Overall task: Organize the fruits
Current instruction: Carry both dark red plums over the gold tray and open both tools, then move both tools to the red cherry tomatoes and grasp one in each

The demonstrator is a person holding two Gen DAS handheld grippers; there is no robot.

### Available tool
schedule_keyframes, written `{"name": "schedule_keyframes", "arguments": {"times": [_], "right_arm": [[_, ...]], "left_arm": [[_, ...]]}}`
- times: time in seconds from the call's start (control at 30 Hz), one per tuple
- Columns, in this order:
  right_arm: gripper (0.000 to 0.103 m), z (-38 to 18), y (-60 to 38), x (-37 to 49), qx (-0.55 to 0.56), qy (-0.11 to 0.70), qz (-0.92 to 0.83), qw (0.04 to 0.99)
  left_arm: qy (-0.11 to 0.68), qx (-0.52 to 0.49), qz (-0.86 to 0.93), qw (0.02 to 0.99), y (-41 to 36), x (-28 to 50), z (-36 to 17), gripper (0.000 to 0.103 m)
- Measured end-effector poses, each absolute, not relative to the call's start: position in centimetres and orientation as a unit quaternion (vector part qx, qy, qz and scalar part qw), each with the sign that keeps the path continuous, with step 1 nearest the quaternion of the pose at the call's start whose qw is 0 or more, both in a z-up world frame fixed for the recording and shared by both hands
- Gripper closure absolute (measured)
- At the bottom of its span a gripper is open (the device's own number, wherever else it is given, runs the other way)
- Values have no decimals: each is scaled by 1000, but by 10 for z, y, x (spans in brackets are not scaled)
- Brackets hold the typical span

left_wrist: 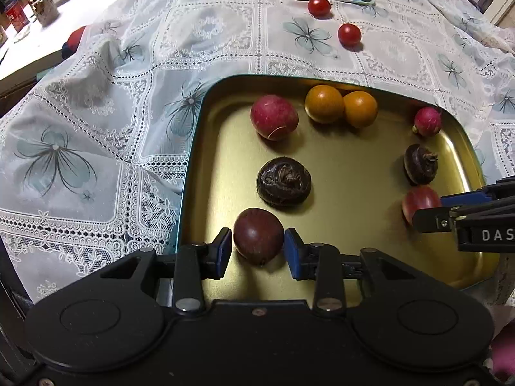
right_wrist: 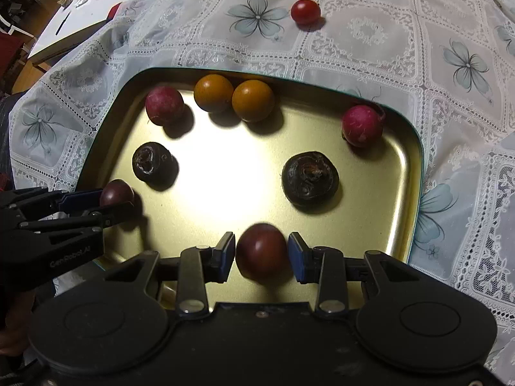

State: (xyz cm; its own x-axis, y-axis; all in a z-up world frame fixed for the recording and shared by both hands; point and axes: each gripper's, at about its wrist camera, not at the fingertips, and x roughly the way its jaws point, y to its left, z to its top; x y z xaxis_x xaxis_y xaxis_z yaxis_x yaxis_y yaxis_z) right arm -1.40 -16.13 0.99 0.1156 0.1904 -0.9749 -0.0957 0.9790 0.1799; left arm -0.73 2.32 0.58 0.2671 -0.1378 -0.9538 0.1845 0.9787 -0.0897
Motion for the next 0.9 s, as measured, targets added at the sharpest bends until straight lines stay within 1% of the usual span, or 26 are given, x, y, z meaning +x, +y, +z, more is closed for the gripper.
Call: {"name": "schedule_keyframes", "arguments": {"times": [0.43, 0.9], "right_arm": [[65, 14, -162, -16, 39, 659, 99, 745], [65, 33, -174, -2, 39, 647, 85, 756]], "left_arm": [[598, 19, -104, 795, 25, -5, 15, 59], [591, 26, -127, 796, 18, 23, 37, 59]]}}
